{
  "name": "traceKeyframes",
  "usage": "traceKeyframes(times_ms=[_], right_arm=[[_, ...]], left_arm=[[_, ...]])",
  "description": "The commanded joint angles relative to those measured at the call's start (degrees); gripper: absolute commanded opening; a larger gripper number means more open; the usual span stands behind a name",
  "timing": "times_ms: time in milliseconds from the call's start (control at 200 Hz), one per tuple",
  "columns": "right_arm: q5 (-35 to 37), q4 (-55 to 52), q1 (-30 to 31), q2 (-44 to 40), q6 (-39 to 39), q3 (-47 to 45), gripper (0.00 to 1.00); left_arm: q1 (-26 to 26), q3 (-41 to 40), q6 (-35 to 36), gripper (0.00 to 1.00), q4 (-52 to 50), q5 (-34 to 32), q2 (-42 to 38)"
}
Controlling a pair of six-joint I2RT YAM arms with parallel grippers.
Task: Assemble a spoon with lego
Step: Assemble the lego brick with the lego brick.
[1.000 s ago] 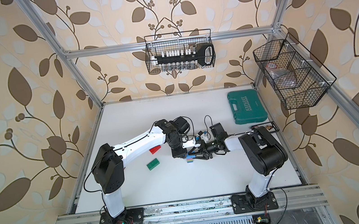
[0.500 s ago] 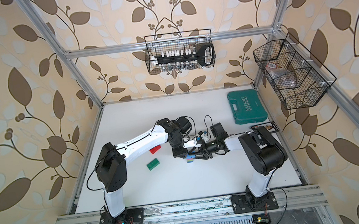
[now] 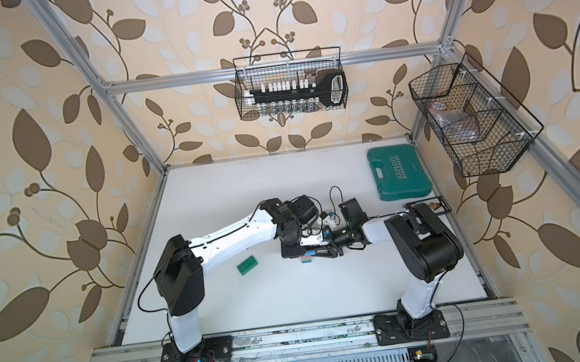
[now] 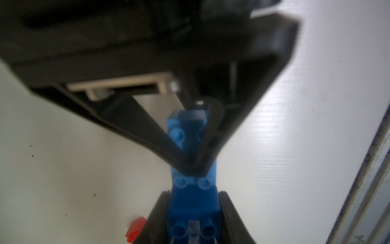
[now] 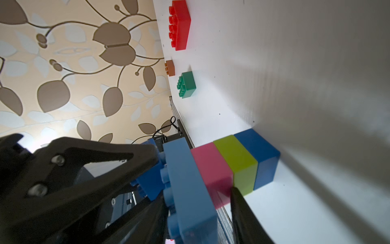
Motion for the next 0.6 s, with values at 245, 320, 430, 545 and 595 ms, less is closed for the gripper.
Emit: traceKeyframes(times_ms=[245, 320, 430, 545, 595], right_arm=[[8.0, -5.0, 0.9, 3.0, -0.8, -0.3, 0.44], [7.9, -5.0, 0.9, 3.1, -0.8, -0.2, 0.43], [7.9, -5.2, 0.9, 3.0, -0.9, -0.1, 0.43], [7.9, -5.2, 0.9, 3.0, -0.9, -0.1, 0.43], [7.9, -5.2, 0.9, 2.9, -0.9, -0.1, 0.43]], left_arm=[[3.3, -0.2, 0.1, 0.0, -5.7, 4.8, 3.1], [3.6, 0.1, -0.2, 0.0, -5.2, 4.2, 2.1], [3.8, 0.2, 0.4, 0.0, -5.0, 4.9, 0.9], [3.8, -1.9, 2.2, 0.0, -3.4, 4.2, -0.6], [3.9, -3.1, 3.2, 0.0, -2.1, 4.6, -1.8]])
